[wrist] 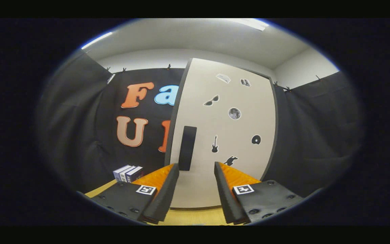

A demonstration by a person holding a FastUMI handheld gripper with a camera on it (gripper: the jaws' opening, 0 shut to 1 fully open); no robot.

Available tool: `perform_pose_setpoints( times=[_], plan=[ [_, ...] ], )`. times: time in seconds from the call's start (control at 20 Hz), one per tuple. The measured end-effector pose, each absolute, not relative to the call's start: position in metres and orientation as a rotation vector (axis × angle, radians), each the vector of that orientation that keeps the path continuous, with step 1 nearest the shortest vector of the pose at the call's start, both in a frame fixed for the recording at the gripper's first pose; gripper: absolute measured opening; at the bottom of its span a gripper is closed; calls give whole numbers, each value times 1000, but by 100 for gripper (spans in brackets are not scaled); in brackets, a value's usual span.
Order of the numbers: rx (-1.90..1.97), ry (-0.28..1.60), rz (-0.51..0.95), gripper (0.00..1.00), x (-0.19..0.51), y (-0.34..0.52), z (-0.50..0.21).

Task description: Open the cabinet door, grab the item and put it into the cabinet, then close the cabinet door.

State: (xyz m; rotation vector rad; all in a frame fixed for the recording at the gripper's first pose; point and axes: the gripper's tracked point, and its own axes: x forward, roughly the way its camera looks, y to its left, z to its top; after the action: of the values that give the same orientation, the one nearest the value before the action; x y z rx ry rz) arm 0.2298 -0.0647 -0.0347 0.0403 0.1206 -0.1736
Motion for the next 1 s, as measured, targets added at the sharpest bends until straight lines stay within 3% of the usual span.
perform_pose_setpoints(
  times=[0.6, 0.8, 1.0],
  plan=[
    [55, 105, -320, 70, 311, -69, -43],
    [21, 99, -380, 65, 318, -63, -39],
    [-6, 97, -473, 70, 330, -67, -36]
  ],
)
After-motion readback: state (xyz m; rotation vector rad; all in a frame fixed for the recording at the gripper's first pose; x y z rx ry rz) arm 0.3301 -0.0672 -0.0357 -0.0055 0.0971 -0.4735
